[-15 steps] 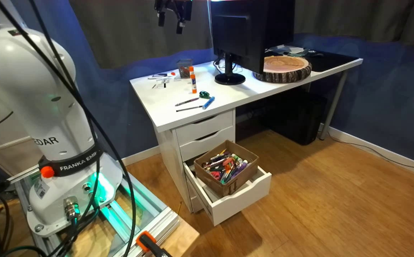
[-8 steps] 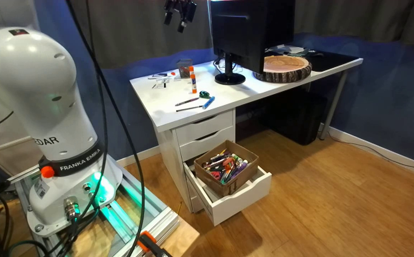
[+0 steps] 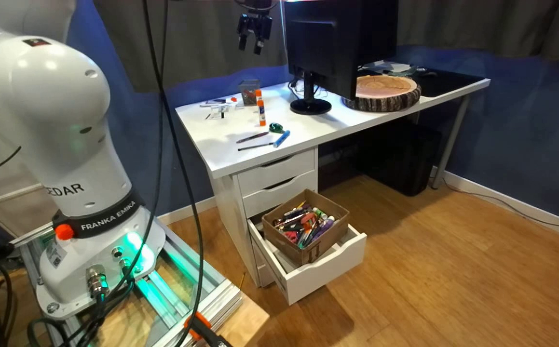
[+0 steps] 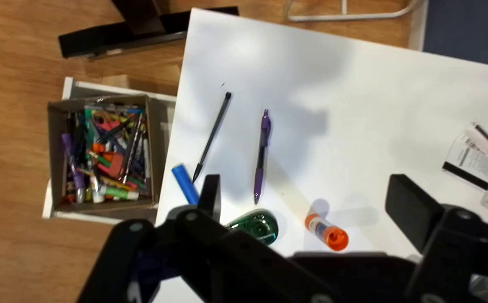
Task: Flip the stick of glue on the right over
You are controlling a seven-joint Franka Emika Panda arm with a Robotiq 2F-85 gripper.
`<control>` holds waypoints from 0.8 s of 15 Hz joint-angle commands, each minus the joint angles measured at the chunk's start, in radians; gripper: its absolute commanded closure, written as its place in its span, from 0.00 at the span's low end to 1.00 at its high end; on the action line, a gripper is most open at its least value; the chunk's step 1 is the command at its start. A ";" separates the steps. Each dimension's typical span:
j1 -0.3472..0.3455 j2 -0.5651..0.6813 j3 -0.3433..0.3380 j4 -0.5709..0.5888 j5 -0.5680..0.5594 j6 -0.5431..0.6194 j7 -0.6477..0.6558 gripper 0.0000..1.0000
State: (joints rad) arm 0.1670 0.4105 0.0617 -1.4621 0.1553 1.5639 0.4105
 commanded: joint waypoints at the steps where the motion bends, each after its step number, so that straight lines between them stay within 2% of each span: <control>1: 0.064 0.087 0.000 0.069 -0.145 0.063 -0.015 0.00; 2: 0.073 0.098 0.003 0.070 -0.165 0.084 -0.034 0.00; 3: 0.054 0.062 0.002 0.031 -0.115 0.063 -0.010 0.00; 8: 0.082 0.101 -0.009 0.052 -0.170 0.093 0.010 0.00; 12: 0.094 0.180 -0.016 0.042 -0.195 0.237 0.033 0.00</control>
State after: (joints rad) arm 0.2416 0.5267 0.0557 -1.4216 -0.0095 1.7043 0.4037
